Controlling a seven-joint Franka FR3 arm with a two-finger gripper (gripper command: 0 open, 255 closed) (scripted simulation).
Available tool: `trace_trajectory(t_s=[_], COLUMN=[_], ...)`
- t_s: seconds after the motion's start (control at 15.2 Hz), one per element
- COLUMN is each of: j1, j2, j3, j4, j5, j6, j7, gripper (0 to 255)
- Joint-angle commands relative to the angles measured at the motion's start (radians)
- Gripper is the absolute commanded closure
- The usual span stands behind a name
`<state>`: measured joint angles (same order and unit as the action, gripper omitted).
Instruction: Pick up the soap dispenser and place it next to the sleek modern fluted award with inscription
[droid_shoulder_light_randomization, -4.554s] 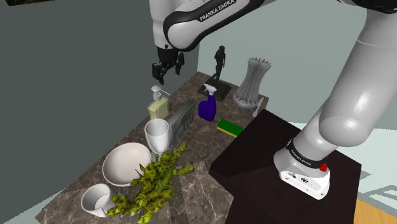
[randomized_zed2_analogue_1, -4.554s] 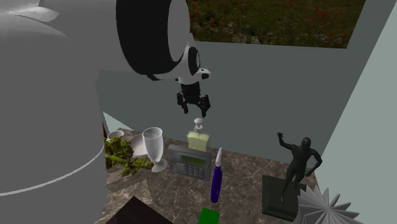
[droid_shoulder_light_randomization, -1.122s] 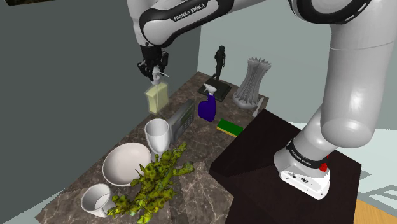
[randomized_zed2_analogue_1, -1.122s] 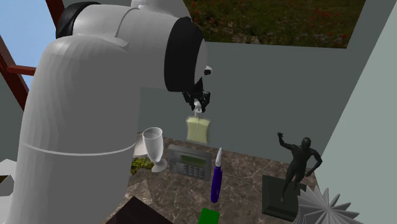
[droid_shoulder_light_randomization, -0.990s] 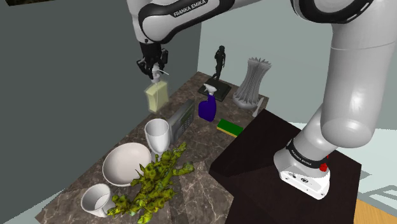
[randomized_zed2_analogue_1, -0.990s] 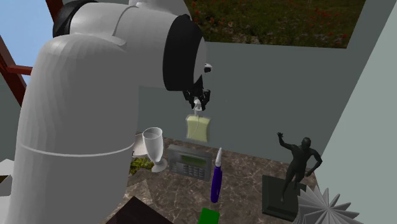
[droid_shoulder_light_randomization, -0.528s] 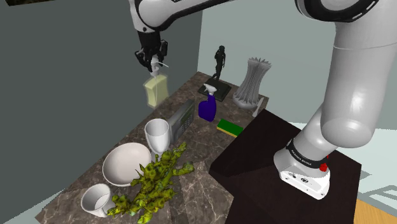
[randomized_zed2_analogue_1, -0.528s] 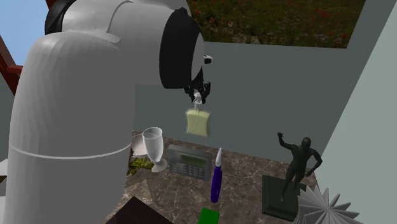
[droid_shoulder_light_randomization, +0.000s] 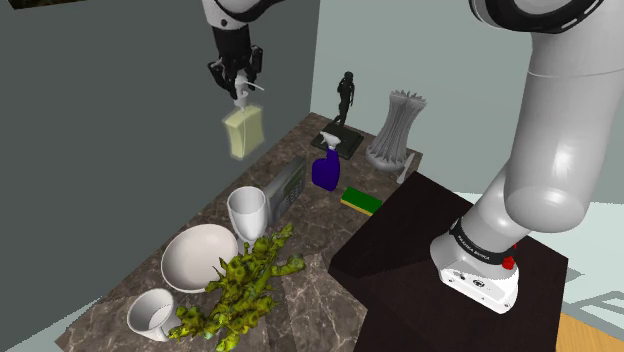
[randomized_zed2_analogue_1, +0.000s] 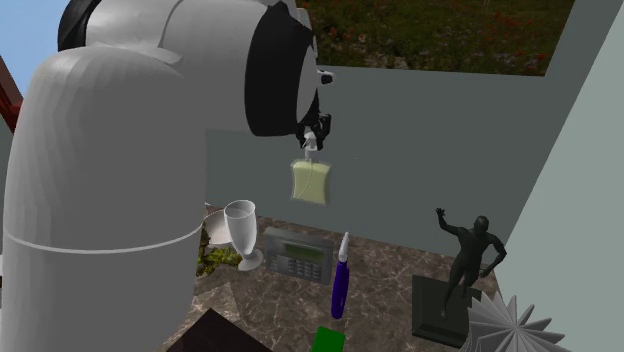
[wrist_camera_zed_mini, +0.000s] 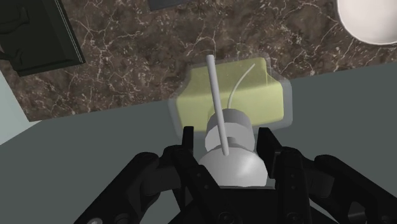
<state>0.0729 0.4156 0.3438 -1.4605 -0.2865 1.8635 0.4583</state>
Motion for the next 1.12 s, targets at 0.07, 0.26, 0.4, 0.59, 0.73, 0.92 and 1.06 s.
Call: trace_trajectory(t_s=[0.07, 0.26, 0.4, 0.59, 0.73, 0.92, 1.06], j1=[0.002, 0.006, 0.008, 0.013, 0.017, 0.024, 0.03], j2=[-0.004, -0.005, -0.004, -0.001, 0.002, 0.011, 0.018], j3=[0.002, 0.003, 0.004, 0.004, 0.005, 0.005, 0.005], j4=[0.038, 0.076, 0.104, 0.149, 0.181, 0.234, 0.273], j5=[0.004, 0.006, 0.007, 0.008, 0.008, 0.006, 0.004], j6=[-0.04, -0.079, -0.106, -0.147, -0.175, -0.22, -0.251], j7=[-0.008, -0.015, -0.019, -0.026, -0.03, -0.036, -0.04], gripper=[255, 255, 255, 255, 255, 255, 255])
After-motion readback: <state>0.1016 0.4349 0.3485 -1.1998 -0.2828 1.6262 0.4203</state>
